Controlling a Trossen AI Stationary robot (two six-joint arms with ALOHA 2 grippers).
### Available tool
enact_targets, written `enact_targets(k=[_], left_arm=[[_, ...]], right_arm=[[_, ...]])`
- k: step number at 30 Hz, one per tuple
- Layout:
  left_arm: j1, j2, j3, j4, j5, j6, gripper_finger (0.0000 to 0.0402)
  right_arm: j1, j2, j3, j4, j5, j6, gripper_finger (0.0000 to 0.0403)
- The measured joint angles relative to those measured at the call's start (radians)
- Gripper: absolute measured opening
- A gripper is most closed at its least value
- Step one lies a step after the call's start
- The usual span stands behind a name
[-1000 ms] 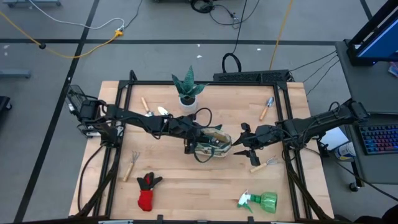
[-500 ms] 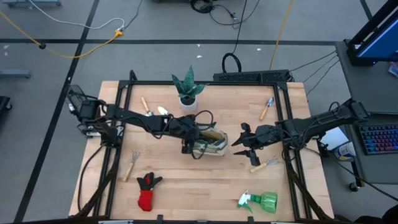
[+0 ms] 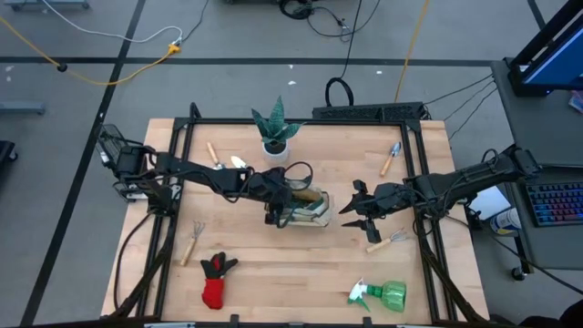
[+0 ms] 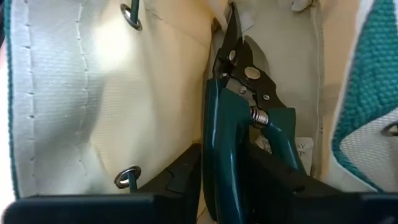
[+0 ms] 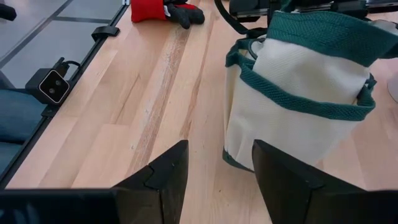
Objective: Pick & Place Garden tools in Gardening bag
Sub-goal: Put the shear scissors into the gardening bag, then put the middle trowel into the gardening bag
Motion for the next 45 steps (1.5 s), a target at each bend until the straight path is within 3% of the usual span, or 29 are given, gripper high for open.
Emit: enact_targets(k=[11,35,45], left_arm=[[-0.01,0.0,0.0,0.007,-0.026,0.0,0.0167],[-0.044,0.001,-0.001,0.251,-0.024,0.044,0.0168],[-0.044,-0.106,-0.002,0.28,-0.024,0.048,0.0168]], right_arm=[[0.0,0.0,0.0,0.0,0.0,0.0,0.0169],[0.0,0.0,0.0,0.0,0.0,0.0,0.0169],[0.0,0.0,0.0,0.001,0.0,0.0,0.0169]])
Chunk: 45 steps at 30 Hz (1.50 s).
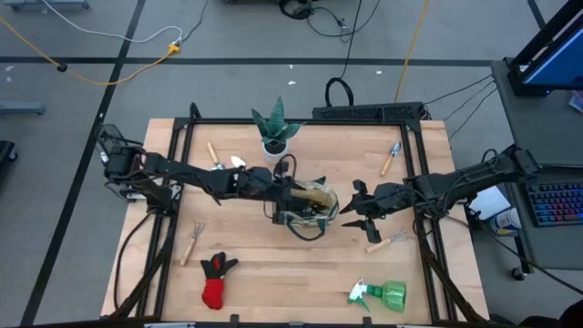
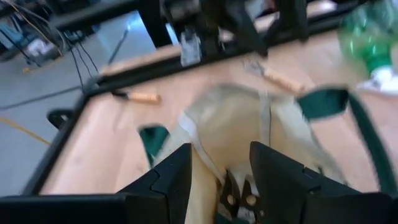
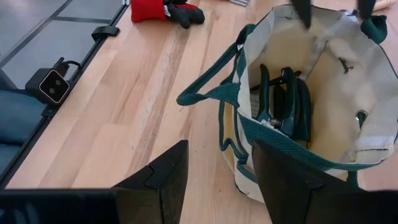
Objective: Pick & Place Garden tools in Gardening bag
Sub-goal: Put the middle trowel into the gardening bag
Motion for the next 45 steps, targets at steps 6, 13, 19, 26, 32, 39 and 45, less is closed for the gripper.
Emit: enact_targets(k=[6,13,19,26,32,39,45], left_arm=[[0.0,-0.096,0.002,-0.039,0.0,0.0,0.0168],[0.0,-0.183,0.002,-0.193,0.0,-0.01,0.0168],[0.0,-0.216,0.002,-0.324,0.0,-0.015,0.0168],[0.0,-0.217,0.002,-0.49,-0.003,-0.019,0.0168],[0.0,-0.218,0.002,-0.639,-0.128,-0.03,0.0168],[0.053,-0.202,0.002,-0.855,-0.184,-0.098,0.0168],[0.121,-0.187,0.001,-0.908,-0.183,-0.114,0.0168]], right_arm=[[0.0,0.0,0.0,0.0,0.0,0.0,0.0169],[0.0,0.0,0.0,0.0,0.0,0.0,0.0169],[0.0,0.0,0.0,0.001,0.0,0.0,0.0169],[0.0,0.0,0.0,0.001,0.0,0.0,0.0169],[0.0,0.0,0.0,0.001,0.0,0.0,0.0169],[0.0,0.001,0.0,0.001,0.0,-0.001,0.0169],[0.0,0.005,0.0,0.004,0.004,-0.008,0.0169]])
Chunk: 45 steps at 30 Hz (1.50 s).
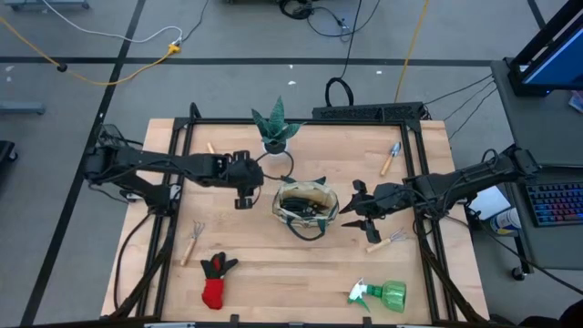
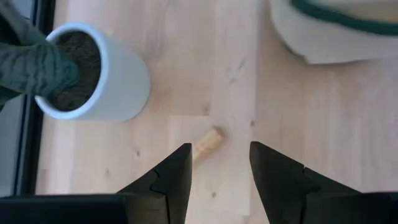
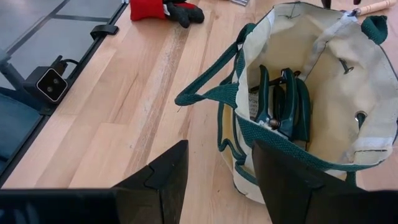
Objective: Pick & Place Garden tools in Gardening bag
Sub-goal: Put the middle trowel into the gardening bag
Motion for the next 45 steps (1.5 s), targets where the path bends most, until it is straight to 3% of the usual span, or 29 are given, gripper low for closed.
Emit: enact_targets(k=[14,21,31,45], left_arm=[[0.121,0.027,0.0,0.002,0.055,0.077,0.0168],[0.129,0.14,0.001,0.036,0.052,0.125,0.0168],[0.136,0.267,0.001,0.09,0.023,0.154,0.0168],[0.143,0.296,0.001,0.096,0.072,0.198,0.0168]], right_arm=[[0.0,0.004,0.0,0.001,0.0,0.0,0.0169],[0.0,0.004,-0.016,0.024,-0.001,0.0,0.0169],[0.0,0.004,-0.154,0.198,-0.003,0.006,0.0169],[0.0,0.004,-0.163,0.215,-0.003,0.0,0.0169]])
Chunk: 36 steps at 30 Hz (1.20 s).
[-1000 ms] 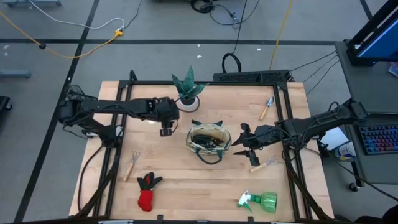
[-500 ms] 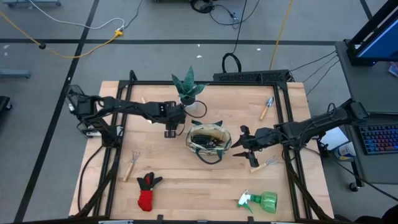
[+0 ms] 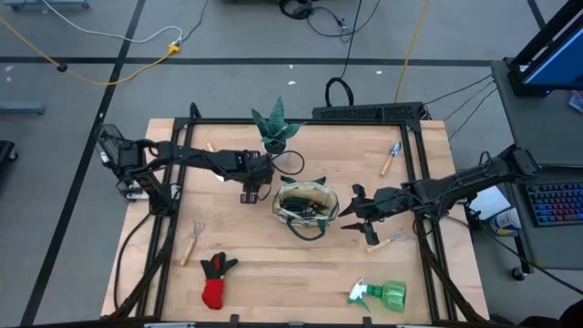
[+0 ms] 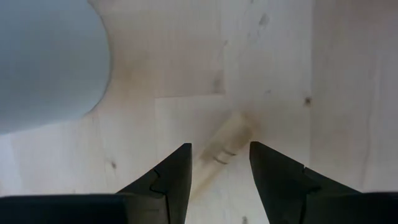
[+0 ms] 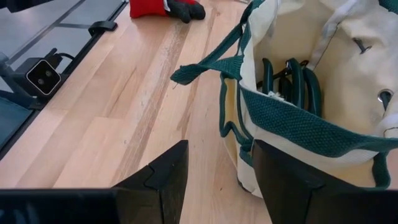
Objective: Pick & Place Garden tools in Gardening bag
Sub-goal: Put the middle trowel into the gardening bag
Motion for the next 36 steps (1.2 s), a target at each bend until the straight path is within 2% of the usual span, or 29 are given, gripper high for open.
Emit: enact_targets(k=[10,17,20,25,27,32,36], left_arm=[[0.032,0.017,0.0,0.033,0.069,0.007,0.0168],[0.039,0.076,0.004,0.054,0.068,0.046,0.0164],[0.038,0.084,0.003,0.059,0.069,0.058,0.0141],[0.038,0.082,0.002,0.059,0.074,0.042,0.007],[0.037,0.082,0.002,0.061,0.071,0.019,0.0064],[0.007,0.083,0.001,0.063,0.032,-0.015,0.0064],[-0.047,0.068,-0.001,0.063,-0.068,-0.037,0.0064]], right_arm=[[0.0,0.0,0.0,0.0,0.0,0.0,0.0169],[0.0,0.0,0.0,0.011,0.0,0.0,0.0169],[0.0,0.0,0.0,0.011,0.0,0.0,0.0169],[0.0,0.0,0.0,0.009,0.0,-0.003,0.0169],[0.0,0.0,0.0,0.012,0.0,-0.003,0.0169],[0.0,0.0,0.0,0.011,0.0,-0.001,0.0169],[0.0,0.0,0.0,0.013,0.0,-0.001,0.0169]])
